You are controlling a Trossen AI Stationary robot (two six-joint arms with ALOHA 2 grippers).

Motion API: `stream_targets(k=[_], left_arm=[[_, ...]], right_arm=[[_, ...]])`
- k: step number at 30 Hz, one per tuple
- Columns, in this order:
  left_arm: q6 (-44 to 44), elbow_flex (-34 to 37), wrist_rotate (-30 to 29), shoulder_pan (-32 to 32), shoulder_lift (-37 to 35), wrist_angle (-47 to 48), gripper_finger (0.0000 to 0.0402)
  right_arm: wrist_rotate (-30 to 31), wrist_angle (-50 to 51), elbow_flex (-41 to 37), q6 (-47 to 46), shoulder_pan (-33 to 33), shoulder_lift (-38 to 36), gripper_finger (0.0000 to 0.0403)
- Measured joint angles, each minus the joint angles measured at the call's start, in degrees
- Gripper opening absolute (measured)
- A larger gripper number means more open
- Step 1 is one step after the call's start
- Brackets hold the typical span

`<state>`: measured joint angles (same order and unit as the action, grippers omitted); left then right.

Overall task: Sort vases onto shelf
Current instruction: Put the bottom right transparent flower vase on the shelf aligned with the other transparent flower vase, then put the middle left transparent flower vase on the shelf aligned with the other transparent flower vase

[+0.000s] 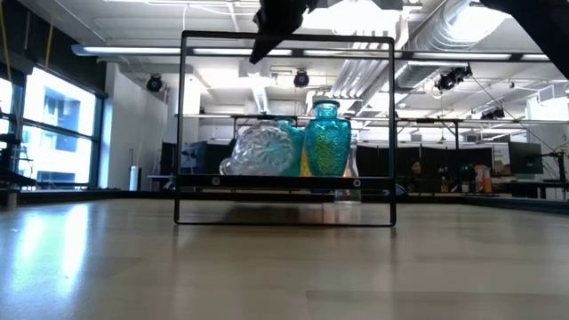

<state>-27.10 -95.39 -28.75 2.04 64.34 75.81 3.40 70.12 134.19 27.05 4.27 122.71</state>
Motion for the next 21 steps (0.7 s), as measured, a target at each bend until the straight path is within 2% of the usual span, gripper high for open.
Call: stream_targets(k=[3,7,12,16,21], left_arm=[[-2.11,-0.04,-0.56,-0.01,0.30,0.18,0.0001],[-7.13,-0.04,2.08,0.20,0.42,4.48,0.0001],[-9.77,-0.04,6.02,1.94,0.63,6.94,0.0001],[-10.18,-0.04,6.74,2.64,1.12,7.50,0.0001],[-3.98,1.77,11.52,3.73,4.42,11.35,0.0028]], right_arm=[[-1.58,0.86,-0.11,-0.06,0.00,0.19,0.0025],[-4.01,-0.91,-0.07,-2.03,-0.11,-0.20,0.0002],[-5.17,-1.60,0.76,-3.53,-0.33,-0.27,0.0012],[-5.20,-1.78,0.79,-4.14,-0.31,-0.34,0.0014],[-2.45,0.91,0.79,-4.33,-0.15,-1.56,0.0039]])
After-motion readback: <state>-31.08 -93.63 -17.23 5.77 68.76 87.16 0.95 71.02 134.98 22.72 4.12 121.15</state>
